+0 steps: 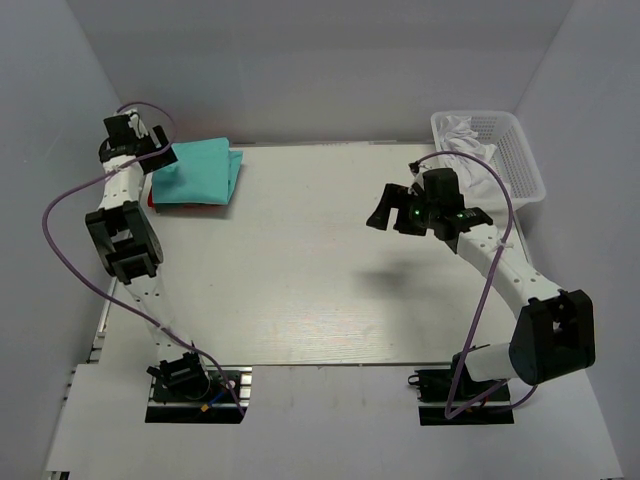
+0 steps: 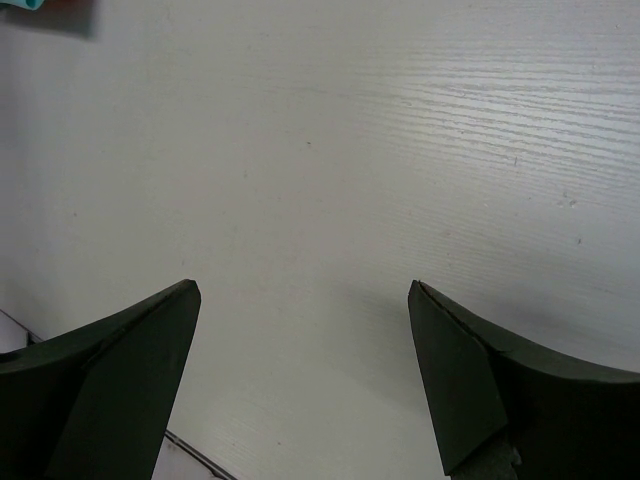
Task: Fold and stack the t-shirts
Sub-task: Put the neatly folded tshirt into the corner of the board with the left arm
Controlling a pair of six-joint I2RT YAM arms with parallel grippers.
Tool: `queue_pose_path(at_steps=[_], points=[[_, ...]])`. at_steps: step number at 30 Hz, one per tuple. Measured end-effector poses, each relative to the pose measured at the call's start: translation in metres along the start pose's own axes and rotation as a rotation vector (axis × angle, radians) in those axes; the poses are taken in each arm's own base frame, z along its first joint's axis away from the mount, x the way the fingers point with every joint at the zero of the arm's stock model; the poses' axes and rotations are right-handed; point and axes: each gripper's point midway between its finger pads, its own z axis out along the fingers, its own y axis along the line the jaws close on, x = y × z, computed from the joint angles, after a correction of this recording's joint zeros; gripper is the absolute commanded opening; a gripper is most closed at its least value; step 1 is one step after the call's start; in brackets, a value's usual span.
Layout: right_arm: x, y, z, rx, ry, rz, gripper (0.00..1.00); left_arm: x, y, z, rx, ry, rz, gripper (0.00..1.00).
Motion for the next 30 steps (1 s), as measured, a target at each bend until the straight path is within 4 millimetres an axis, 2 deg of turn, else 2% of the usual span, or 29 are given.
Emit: queue_pose_path(at_steps=[3, 5, 7, 9, 14, 15, 24, 27, 30], points=[[0.001, 0.0, 0.001, -0.001, 0.003, -0.001, 0.9, -0.005, -0.002, 0.002, 0.012, 0.002, 0.001, 1.0], [0.001, -0.001, 0.002, 0.0, 0.007, -0.001, 0.9, -0.021, -0.004, 0.006, 0.028, -0.033, 0.021, 0.98], [0.002, -0.002, 0.004, 0.004, 0.014, -0.001, 0.9, -0.029, -0.002, 0.01, 0.037, -0.051, 0.044, 0.98], [0.002, -0.004, 0.008, 0.007, 0.023, -0.001, 0.9, -0.025, 0.001, 0.014, 0.036, -0.042, 0.058, 0.98], [0.002, -0.004, 0.015, 0.004, 0.041, 0.002, 0.9, 0.007, 0.009, 0.024, 0.026, 0.031, 0.073, 0.98], [0.002, -0.003, 0.016, -0.001, 0.044, 0.003, 0.9, 0.012, 0.01, 0.025, 0.025, 0.042, 0.078, 0.96], [0.0, 0.0, 0.017, -0.014, 0.047, 0.013, 0.9, 0.016, 0.009, 0.032, 0.046, 0.053, 0.096, 0.89], [0.0, 0.0, 0.017, -0.014, 0.047, 0.016, 0.9, 0.025, 0.011, 0.037, 0.044, 0.075, 0.091, 0.89], [0.0, 0.0, 0.017, -0.014, 0.047, 0.019, 0.9, 0.034, 0.013, 0.041, 0.041, 0.101, 0.083, 0.81]])
